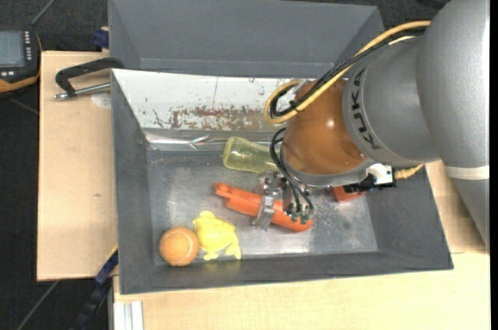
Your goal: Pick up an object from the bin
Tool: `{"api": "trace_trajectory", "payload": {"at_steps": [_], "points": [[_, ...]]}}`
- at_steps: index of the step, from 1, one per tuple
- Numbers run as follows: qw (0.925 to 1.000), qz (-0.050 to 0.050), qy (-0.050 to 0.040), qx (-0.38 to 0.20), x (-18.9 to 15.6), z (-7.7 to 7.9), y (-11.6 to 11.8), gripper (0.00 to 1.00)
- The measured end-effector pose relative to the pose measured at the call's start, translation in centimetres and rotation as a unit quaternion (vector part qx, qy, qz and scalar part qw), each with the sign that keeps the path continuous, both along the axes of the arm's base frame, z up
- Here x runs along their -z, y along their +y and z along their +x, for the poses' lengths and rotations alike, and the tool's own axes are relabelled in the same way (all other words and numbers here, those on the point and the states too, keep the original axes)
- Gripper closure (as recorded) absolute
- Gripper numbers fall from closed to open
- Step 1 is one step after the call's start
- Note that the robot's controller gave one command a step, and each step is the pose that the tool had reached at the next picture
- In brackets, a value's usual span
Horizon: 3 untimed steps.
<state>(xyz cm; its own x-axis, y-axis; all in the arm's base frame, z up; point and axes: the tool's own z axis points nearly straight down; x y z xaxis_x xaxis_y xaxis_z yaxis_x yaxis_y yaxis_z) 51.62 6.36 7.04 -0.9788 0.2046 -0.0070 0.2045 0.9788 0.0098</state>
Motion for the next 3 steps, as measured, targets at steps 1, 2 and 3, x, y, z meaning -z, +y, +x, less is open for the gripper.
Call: {"api": "trace_trajectory", "payload": {"at_steps": [1,2,3], "points": [[1.0,0.0,-0.0011,-0.006,-0.2,0.1,0.1,1.0],[1.0,0.0,-0.0014,-0.007,-0.2,0.1,0.2,1.0],[0.9979,0.0,-0.0041,-0.064,0.0,1.6,-4.2,1.0]]}}
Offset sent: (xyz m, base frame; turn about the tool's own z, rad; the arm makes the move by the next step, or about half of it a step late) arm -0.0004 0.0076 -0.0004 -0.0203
